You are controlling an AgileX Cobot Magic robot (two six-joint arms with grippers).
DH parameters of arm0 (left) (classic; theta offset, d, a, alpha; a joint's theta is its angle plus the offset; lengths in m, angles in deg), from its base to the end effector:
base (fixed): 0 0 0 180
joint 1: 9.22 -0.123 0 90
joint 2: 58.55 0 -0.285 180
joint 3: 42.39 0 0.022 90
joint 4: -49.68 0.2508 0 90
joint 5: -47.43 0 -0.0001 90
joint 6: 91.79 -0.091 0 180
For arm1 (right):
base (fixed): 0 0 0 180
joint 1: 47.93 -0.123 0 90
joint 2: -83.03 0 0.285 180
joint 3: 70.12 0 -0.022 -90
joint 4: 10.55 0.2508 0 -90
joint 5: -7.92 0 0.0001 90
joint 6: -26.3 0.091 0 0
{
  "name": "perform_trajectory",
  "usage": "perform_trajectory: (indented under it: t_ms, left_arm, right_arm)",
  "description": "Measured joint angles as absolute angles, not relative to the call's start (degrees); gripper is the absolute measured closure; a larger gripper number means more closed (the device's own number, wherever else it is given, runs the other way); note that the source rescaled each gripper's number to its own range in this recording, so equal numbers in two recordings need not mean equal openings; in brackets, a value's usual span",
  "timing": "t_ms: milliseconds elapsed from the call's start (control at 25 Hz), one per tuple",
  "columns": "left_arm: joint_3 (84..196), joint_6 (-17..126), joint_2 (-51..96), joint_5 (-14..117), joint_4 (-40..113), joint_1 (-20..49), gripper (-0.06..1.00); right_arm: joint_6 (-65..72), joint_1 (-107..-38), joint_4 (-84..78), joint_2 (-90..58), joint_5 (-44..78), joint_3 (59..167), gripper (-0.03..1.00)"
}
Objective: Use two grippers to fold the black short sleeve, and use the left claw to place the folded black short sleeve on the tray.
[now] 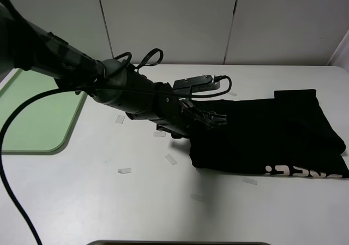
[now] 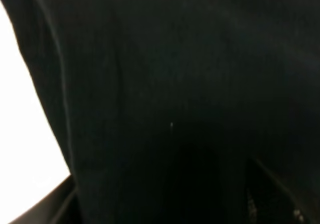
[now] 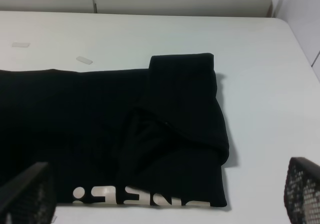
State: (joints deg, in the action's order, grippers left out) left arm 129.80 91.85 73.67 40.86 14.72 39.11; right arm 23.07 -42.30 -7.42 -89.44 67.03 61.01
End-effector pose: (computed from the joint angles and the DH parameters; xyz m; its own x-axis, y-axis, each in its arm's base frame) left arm 0.2930 -0.3203 0.0921 -0.8099 -0.0227 -0.5861 0.2694 0.8732 -0.4061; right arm -0.0034 0.0046 0.2783 -0.4294 0.0139 -0.9030 0.0438 0.9990 -0.0054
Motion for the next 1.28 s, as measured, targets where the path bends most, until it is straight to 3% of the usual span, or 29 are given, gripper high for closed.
perform_trajectory:
  t_ms: [360, 440, 680, 960, 1280]
  left_arm:
    - [129.74, 91.85, 74.89, 39.48, 15.93, 39.11, 0.39]
    - [129.74, 91.85, 75.00, 39.48, 16.33, 39.11, 0.48]
    - [129.74, 91.85, 75.00, 39.48, 16.65, 39.11, 0.93]
    - [129.74, 90.78, 74.94, 40.47, 16.67, 38.56, 0.94]
    - [129.44, 85.50, 72.59, 50.74, 16.67, 33.36, 0.94]
  right_arm:
    - [23.07, -42.30, -7.42, -89.44, 67.03, 61.01, -0.03]
    - [23.07, -42.30, -7.42, -89.44, 67.03, 61.01, -0.03]
    - [23.07, -42.30, -7.42, -89.44, 67.03, 61.01, -0.03]
    - [23.07, -42.30, -7.42, -89.44, 67.03, 61.01, -0.03]
    - [23.07, -42.30, -7.42, -89.44, 67.03, 61.01, -0.03]
